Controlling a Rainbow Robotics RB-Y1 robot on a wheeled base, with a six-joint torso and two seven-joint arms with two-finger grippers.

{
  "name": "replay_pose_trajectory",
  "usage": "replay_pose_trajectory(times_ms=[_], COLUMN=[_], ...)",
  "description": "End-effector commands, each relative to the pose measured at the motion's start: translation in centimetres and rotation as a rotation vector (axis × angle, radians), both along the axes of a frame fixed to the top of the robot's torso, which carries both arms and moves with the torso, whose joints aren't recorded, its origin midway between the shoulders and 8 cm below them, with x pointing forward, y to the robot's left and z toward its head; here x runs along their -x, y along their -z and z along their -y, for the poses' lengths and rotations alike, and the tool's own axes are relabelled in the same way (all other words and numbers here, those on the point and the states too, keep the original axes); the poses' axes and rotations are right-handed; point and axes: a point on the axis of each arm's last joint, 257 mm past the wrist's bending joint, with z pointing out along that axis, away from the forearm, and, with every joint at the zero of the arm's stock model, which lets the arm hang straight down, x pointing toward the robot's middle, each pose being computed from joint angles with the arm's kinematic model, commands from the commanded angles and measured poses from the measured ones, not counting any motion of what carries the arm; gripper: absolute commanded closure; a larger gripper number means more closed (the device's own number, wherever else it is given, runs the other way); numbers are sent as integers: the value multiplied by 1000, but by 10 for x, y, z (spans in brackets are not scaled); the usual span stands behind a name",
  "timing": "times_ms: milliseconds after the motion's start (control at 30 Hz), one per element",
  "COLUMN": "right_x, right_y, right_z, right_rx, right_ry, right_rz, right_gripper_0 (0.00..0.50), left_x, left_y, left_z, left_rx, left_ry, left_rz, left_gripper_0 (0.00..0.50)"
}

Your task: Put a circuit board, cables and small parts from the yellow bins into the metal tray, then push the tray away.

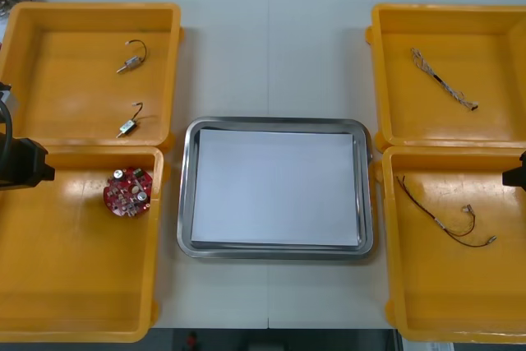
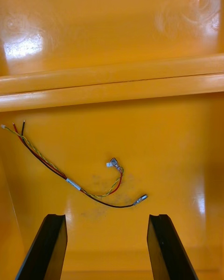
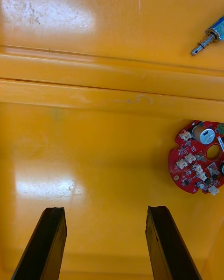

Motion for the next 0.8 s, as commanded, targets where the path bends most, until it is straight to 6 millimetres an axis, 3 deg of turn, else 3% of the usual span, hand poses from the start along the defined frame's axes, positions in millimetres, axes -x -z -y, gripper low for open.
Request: replay_pose_trajectory(times_ms=[33, 800], right_x=[4, 4], right_y=[-6, -6], right_z=[11, 11], right_rx=[16, 16], right_ry=[40, 40], right_rz=[0, 0], right_gripper_0=[0, 0], left_x=[5, 5], left_y=[-12, -12], left_z=[-23, -23], left_rx=[-47, -47], left_ry=[-39, -39], left_rz=[14, 14], left_gripper_0=[0, 0])
